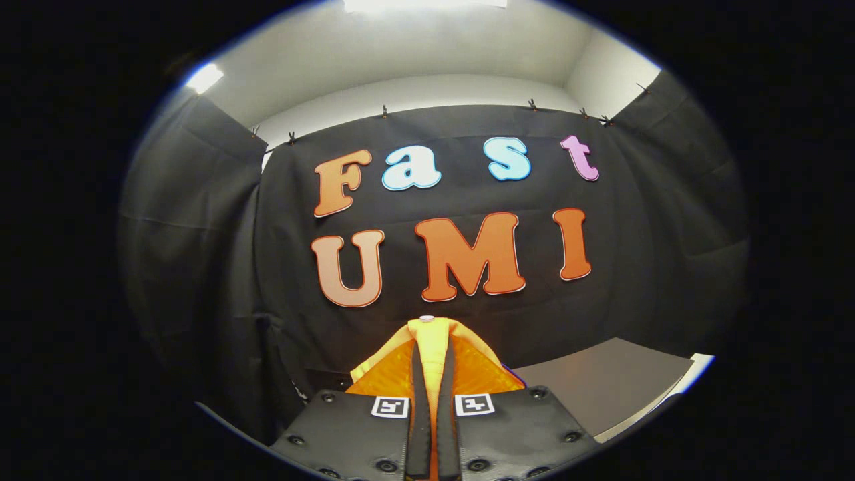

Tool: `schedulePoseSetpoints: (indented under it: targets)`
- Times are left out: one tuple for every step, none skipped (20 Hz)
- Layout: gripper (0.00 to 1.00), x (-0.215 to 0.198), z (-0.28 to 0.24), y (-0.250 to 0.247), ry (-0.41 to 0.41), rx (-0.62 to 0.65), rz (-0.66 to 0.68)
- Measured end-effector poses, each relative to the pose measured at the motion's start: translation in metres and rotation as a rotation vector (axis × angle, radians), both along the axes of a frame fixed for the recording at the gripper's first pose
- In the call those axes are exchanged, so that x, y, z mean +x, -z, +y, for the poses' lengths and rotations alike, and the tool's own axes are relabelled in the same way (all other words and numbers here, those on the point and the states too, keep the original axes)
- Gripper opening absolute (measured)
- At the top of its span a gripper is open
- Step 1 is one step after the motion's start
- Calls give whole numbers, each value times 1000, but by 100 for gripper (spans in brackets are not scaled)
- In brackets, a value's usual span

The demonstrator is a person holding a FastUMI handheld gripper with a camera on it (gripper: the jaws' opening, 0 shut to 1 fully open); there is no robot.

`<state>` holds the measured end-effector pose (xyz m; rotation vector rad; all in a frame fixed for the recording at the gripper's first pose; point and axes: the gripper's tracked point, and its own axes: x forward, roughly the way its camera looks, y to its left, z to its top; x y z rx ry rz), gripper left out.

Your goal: Put the clothes into the washing machine and then close the washing machine lid.

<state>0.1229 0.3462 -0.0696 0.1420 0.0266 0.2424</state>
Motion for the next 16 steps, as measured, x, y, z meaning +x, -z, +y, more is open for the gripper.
schedulePoseSetpoints:
  targets:
    - [12, -1, 12, 1, 8, -15, -1]
    - [12, -5, 26, 1, 14, -24, 3]
    - [12, -6, 41, 3, 13, -30, 7]
    - [12, -5, 58, 4, 5, -37, 13]
    - [12, -5, 74, 7, -7, -42, 16]
    - [12, -4, 91, 10, -19, -42, 24]
    - [12, -3, 108, 16, -34, -36, 33]
    - [12, -3, 123, 22, -47, -29, 45]
    - [12, -1, 138, 30, -62, -22, 58]
    - [12, 2, 150, 41, -72, -20, 73]
    - [12, 4, 161, 51, -83, -23, 87]
    - [12, 6, 172, 61, -91, -29, 99]
    - [12, 9, 182, 73, -97, -34, 116]
    - [12, 12, 191, 85, -102, -38, 134]
    - [12, 16, 199, 99, -108, -40, 153]
    - [12, 20, 208, 113, -117, -42, 175]
